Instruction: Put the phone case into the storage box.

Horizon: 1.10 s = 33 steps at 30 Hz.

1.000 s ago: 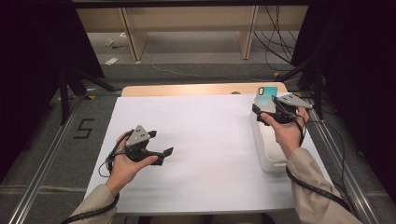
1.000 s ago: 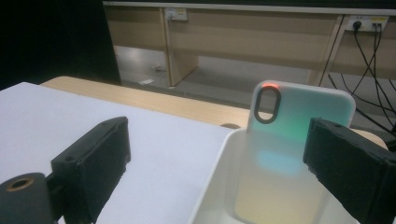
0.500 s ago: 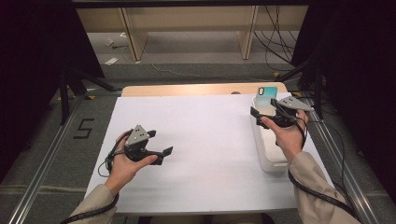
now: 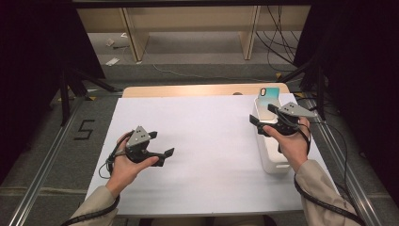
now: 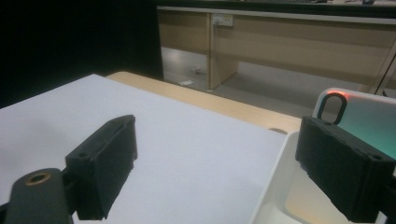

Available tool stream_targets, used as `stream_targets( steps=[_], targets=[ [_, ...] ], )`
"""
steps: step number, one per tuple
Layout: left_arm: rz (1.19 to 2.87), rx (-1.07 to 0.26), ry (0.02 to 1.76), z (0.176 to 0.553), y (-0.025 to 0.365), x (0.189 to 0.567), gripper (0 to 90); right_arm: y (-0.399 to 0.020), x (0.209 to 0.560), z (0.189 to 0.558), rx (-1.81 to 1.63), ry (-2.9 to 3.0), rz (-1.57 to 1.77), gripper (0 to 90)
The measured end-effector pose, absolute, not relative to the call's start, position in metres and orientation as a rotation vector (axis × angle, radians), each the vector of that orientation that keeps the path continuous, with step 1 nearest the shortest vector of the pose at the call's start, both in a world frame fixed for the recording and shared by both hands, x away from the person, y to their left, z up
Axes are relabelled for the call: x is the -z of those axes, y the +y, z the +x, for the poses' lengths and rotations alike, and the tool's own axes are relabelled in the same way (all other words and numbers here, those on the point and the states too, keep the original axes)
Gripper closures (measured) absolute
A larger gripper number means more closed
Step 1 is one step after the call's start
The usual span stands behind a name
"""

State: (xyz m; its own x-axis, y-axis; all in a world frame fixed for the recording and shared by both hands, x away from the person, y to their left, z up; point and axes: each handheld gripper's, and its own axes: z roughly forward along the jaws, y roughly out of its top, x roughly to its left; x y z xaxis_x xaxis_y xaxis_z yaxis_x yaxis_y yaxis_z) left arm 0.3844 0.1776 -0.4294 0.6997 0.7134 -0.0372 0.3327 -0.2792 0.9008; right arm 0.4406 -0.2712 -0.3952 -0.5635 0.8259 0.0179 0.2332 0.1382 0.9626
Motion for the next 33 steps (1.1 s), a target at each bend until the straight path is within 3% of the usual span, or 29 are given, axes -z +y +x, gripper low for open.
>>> stream_targets(
  steps=[33],
  targets=[
    [1.876,-0.464,0.817,0.384,0.178,0.429,8.2,-0.278,0.397,0.405,-1.472,1.958,0.906,15.5]
  ],
)
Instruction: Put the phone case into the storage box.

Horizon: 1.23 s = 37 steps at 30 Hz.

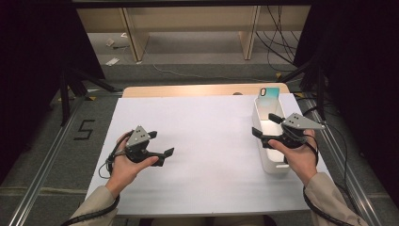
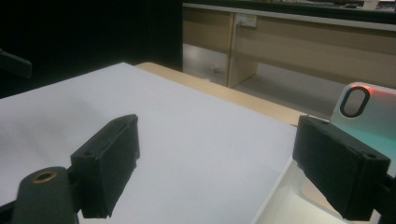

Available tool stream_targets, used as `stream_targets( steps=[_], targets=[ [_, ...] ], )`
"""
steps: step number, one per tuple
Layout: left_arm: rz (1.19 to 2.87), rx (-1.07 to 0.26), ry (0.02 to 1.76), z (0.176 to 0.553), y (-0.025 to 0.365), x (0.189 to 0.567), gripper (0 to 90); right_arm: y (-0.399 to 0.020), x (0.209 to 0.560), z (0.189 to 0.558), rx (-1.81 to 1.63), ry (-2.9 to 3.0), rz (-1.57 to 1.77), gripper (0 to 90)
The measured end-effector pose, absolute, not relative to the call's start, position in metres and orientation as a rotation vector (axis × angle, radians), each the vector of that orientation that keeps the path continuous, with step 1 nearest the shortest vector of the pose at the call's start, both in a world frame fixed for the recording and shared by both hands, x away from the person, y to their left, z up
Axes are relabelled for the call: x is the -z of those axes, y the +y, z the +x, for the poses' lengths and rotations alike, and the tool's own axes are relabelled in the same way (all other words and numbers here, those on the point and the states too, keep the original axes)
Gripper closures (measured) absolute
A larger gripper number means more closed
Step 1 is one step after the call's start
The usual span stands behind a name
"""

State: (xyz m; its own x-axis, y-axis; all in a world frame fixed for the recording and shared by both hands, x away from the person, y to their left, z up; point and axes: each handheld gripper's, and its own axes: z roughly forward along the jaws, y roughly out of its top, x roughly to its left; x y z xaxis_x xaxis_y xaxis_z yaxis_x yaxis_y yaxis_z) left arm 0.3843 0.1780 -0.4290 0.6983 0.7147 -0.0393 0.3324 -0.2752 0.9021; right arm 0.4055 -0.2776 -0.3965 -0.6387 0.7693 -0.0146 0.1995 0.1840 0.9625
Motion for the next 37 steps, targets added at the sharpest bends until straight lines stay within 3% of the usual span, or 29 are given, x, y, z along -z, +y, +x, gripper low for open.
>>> stream_targets(
  steps=[37],
  targets=[
    [1.865,-0.454,0.822,0.386,0.179,0.428,8.5,-0.278,0.396,0.378,-1.489,1.998,0.851,15.6]
  ],
)
